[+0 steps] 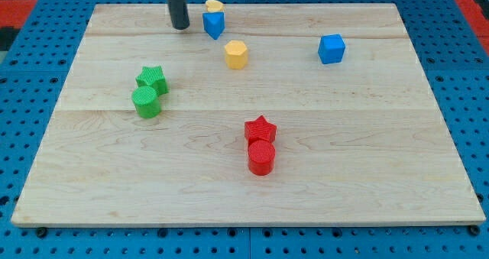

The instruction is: Move the blue triangle left to blue cube

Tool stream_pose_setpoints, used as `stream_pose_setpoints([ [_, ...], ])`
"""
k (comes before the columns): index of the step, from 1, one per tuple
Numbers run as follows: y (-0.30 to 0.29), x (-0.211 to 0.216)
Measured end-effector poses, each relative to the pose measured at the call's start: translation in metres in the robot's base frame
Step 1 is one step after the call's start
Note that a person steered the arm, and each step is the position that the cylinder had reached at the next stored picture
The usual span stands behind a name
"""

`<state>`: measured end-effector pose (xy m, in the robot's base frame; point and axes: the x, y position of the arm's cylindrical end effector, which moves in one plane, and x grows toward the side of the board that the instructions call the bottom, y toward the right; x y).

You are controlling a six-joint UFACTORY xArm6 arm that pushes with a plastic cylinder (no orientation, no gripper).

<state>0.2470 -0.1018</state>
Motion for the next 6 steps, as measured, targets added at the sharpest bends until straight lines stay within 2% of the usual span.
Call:
stream_pose_setpoints([
  [2, 0.046, 0.010],
  [4, 0.054, -0.018],
  [6, 0.120, 0.018],
])
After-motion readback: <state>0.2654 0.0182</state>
